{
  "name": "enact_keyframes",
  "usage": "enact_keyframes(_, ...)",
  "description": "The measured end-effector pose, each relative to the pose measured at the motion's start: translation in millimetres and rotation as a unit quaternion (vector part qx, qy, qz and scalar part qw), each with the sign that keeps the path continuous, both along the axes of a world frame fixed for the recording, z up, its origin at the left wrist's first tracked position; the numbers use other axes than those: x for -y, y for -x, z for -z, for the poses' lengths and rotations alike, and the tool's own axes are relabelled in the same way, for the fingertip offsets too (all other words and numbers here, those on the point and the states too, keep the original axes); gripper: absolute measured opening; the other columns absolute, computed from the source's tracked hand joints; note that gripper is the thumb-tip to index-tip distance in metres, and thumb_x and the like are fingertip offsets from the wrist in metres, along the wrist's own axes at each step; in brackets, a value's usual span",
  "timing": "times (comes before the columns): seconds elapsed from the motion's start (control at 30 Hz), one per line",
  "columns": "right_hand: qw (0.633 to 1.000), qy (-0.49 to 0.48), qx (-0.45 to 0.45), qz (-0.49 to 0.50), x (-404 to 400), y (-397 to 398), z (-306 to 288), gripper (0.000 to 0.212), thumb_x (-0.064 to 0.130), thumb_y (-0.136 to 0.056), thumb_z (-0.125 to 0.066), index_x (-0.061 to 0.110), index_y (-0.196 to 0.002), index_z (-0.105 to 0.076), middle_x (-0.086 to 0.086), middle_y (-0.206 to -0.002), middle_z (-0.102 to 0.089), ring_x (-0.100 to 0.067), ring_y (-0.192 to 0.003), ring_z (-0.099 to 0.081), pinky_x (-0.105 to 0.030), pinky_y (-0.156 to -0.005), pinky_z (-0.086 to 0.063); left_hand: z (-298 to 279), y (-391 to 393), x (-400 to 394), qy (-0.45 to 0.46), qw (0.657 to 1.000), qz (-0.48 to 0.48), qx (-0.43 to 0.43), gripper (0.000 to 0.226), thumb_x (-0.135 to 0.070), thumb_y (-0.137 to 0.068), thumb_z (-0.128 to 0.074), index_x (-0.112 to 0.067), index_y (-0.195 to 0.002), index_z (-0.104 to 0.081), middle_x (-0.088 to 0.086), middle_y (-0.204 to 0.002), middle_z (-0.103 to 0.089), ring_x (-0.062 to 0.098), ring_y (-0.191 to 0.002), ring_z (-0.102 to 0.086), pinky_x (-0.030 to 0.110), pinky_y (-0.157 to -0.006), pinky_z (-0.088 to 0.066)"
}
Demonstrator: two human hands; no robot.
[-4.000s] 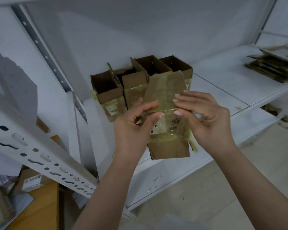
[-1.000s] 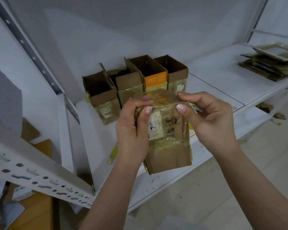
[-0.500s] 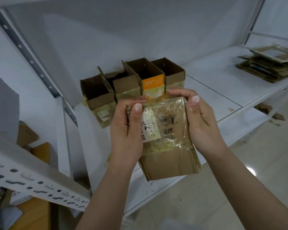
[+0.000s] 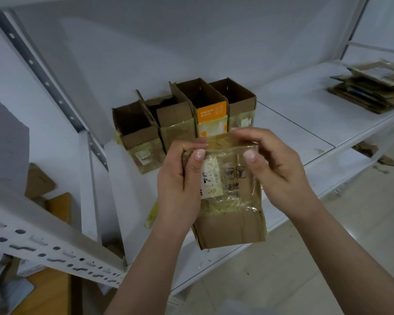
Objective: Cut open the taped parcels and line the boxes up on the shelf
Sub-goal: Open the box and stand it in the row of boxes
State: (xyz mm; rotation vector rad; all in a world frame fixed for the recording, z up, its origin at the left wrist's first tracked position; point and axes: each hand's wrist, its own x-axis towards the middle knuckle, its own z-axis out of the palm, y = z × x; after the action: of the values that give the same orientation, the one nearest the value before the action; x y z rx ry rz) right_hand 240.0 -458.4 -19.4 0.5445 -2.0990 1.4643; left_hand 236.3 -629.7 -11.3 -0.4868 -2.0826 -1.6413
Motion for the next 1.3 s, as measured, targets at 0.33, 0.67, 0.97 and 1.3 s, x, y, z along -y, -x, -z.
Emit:
enact_keyframes(0.33, 0.998, 0.043, -0.033, -0.020, 3.0, 0.4, 7.1, 0.013, 0.011, -0.092, -0.060, 0.006, -0.102, -0.068, -0.008, -0.100, -0.069, -0.030, -0.100, -0.065, -0.046, -0.088, -0.052, 6.2, 1.6, -3.7, -0.004, 0.998, 0.052, -0.033, 0.015, -0.016, -0.096, -0.050, -0.009, -0.103, -0.062, 0.000, -0.107, -0.066, 0.009, -0.103, -0.062, 0.018, -0.087, -0.046)
enact_keyframes(0.67, 0.995, 0.094, -0.023, -0.002, 13.5, 2.6, 8.7, 0.009, 0.025, -0.085, -0.065, 0.019, -0.080, -0.061, -0.006, -0.085, -0.067, -0.028, -0.085, -0.064, -0.044, -0.076, -0.051, 11.8, 5.5, -8.0, -0.054, 0.993, 0.100, -0.042, 0.011, -0.009, -0.092, -0.054, -0.011, -0.099, -0.063, 0.003, -0.105, -0.067, 0.003, -0.106, -0.062, 0.014, -0.092, -0.043)
enact_keyframes(0.97, 0.987, 0.116, 0.047, -0.101, 1.1, 4.9, 14.6, 0.026, 0.034, -0.090, -0.061, 0.014, -0.106, -0.064, -0.002, -0.107, -0.068, -0.022, -0.103, -0.065, -0.033, -0.085, -0.053, 23.4, 18.9, 3.6, -0.070, 0.991, 0.110, -0.042, 0.023, -0.034, -0.095, -0.053, -0.014, -0.096, -0.066, -0.007, -0.111, -0.069, 0.014, -0.116, -0.062, 0.045, -0.110, -0.040)
enact_keyframes(1.3, 0.940, -0.161, 0.214, -0.214, -57.6, 25.5, 4.4, 0.065, 0.025, -0.083, -0.073, 0.026, -0.142, -0.044, 0.011, -0.152, -0.040, -0.005, -0.141, -0.035, -0.024, -0.112, -0.035, 19.8, 41.8, 37.4, -0.087, 0.982, 0.170, -0.010, 0.054, -0.056, -0.094, -0.049, -0.007, -0.082, -0.069, 0.012, -0.102, -0.072, 0.030, -0.111, -0.066, 0.041, -0.096, -0.051)
